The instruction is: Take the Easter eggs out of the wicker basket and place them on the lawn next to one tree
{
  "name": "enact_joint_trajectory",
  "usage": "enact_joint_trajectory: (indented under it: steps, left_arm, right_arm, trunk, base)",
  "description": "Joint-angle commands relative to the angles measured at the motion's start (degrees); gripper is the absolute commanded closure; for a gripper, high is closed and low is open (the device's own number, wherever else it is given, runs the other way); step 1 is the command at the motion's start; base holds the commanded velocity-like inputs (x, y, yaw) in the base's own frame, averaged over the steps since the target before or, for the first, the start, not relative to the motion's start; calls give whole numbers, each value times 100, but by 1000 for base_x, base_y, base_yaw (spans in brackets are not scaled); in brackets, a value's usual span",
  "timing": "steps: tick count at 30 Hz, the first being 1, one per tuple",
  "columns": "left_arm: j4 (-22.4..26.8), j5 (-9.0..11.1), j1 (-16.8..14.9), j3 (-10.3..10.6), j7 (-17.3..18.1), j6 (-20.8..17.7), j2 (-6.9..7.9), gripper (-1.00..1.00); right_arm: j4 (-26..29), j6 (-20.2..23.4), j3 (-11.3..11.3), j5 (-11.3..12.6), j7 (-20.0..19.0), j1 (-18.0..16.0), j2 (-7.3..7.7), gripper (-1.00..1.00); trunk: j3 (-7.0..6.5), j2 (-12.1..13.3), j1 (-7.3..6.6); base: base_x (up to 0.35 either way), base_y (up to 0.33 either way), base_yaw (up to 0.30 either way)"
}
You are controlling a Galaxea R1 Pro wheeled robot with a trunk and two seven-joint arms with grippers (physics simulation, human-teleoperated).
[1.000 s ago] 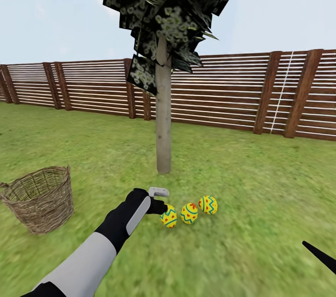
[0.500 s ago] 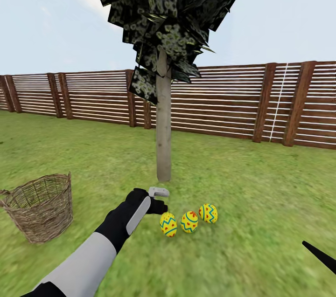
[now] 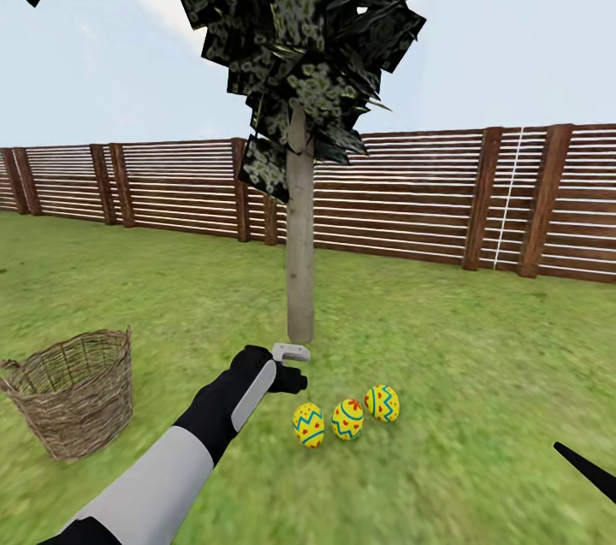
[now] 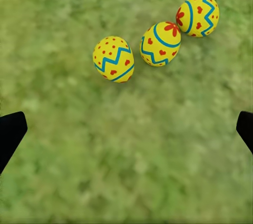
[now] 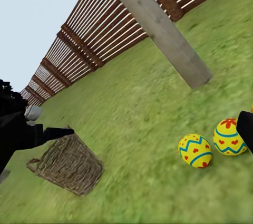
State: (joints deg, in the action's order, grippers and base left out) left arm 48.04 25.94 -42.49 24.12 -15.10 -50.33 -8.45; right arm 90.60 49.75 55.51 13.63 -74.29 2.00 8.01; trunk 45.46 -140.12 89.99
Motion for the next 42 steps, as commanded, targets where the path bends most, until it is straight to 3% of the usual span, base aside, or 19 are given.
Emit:
enact_joint_trajectory:
  steps: [1,42]
  left_arm:
    - [3,61,-4,14,-55,-12,1,-100]
    - [-14,56,-5,14,-74,-12,-4,-100]
  right_arm:
    - [2,40,1,26,2,2,3,-100]
    - [2,43,2,25,2,2,8,-100]
  trunk:
    - [-13,39,-23]
    - [-749,1683,-924]
  base:
    - [0,0,0]
    - [0,0,0]
